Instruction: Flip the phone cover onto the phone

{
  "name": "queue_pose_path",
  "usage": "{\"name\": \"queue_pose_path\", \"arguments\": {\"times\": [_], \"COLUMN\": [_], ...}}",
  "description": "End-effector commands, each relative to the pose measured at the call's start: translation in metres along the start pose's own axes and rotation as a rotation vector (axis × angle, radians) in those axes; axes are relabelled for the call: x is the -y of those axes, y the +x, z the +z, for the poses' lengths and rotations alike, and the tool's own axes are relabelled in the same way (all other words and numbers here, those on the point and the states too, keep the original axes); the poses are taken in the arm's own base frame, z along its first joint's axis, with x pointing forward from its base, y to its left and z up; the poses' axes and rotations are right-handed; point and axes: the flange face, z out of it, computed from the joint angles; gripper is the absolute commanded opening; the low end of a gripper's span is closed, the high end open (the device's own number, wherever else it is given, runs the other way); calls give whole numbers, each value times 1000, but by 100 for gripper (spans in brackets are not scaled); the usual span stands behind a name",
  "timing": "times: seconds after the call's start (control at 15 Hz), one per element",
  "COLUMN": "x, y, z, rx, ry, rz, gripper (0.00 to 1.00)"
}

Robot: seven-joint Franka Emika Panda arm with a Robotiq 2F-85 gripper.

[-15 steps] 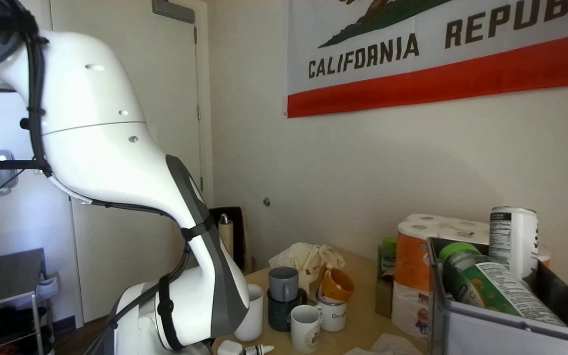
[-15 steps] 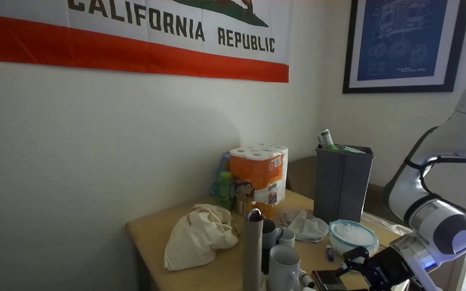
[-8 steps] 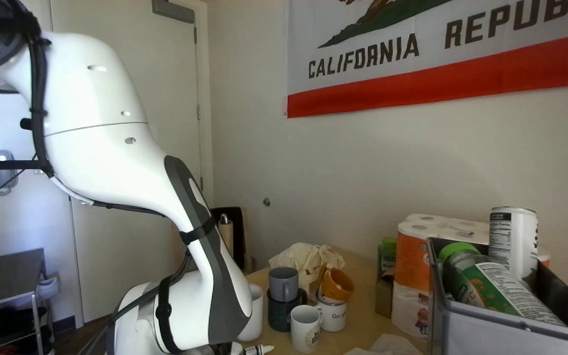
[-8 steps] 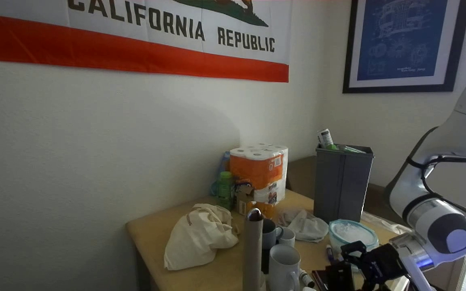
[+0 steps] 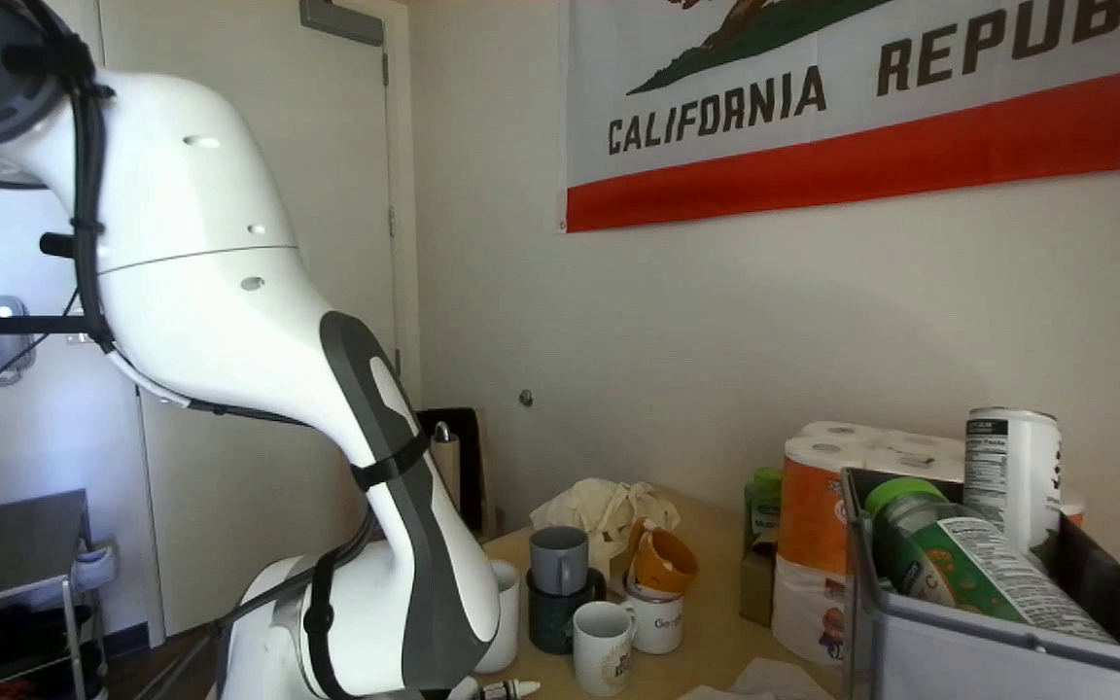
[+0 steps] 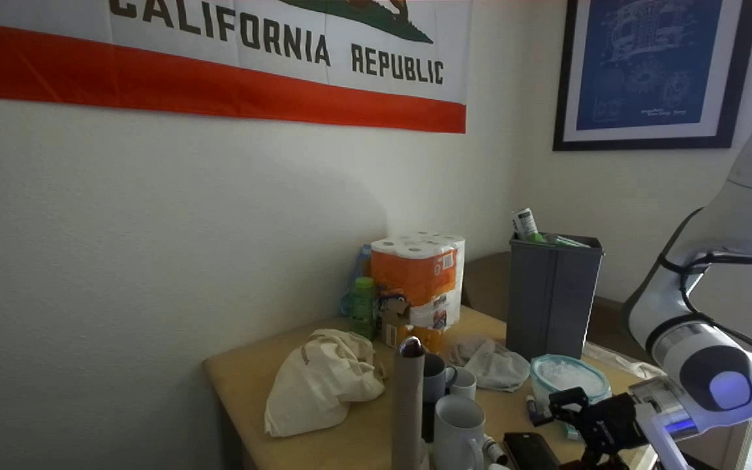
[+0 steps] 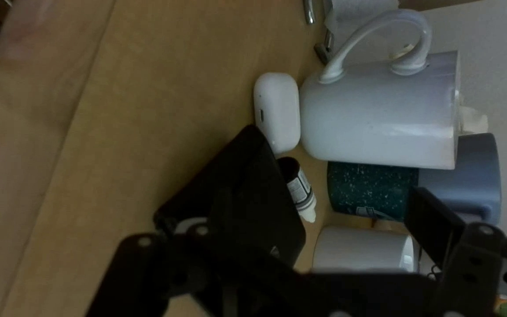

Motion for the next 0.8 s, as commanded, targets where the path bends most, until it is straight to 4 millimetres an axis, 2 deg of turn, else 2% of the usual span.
{"name": "queue_pose_path", "arguments": {"times": [0.0, 0.33, 0.73], "x": [6, 41, 100], "y": [-3, -22, -49], "z": [7, 6, 19], "rx": [-10, 3, 7], "ry": [-47, -225, -525], "rz": [-42, -164, -397], "gripper": [100, 100, 100]}}
